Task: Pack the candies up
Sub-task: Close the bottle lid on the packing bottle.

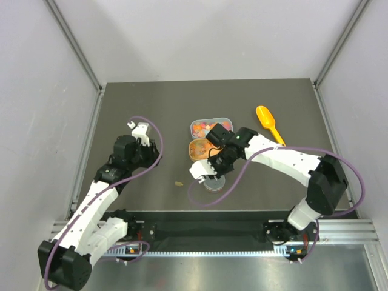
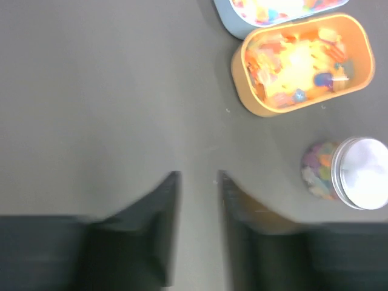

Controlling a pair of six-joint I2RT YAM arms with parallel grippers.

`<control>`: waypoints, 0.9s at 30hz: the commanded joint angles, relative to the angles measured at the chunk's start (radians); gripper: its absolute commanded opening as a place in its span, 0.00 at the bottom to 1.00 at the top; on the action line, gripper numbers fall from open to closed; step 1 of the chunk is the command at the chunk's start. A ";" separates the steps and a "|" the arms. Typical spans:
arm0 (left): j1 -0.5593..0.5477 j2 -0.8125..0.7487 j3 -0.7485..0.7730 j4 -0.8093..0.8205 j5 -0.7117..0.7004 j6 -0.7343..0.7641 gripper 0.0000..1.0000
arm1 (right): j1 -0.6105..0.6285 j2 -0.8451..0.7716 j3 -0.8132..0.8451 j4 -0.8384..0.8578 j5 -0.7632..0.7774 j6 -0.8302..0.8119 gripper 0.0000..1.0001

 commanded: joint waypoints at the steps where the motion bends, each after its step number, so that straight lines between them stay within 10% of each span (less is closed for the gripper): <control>1: 0.006 0.003 0.003 -0.037 0.063 -0.036 0.30 | -0.002 0.040 -0.001 0.046 -0.037 0.036 0.13; 7: -0.011 0.000 -0.019 -0.057 0.108 -0.076 0.55 | 0.006 0.098 -0.007 0.049 -0.052 0.014 0.16; 27: -0.028 -0.007 0.029 0.055 0.085 0.096 0.67 | 0.043 0.207 -0.007 0.062 -0.024 0.049 0.24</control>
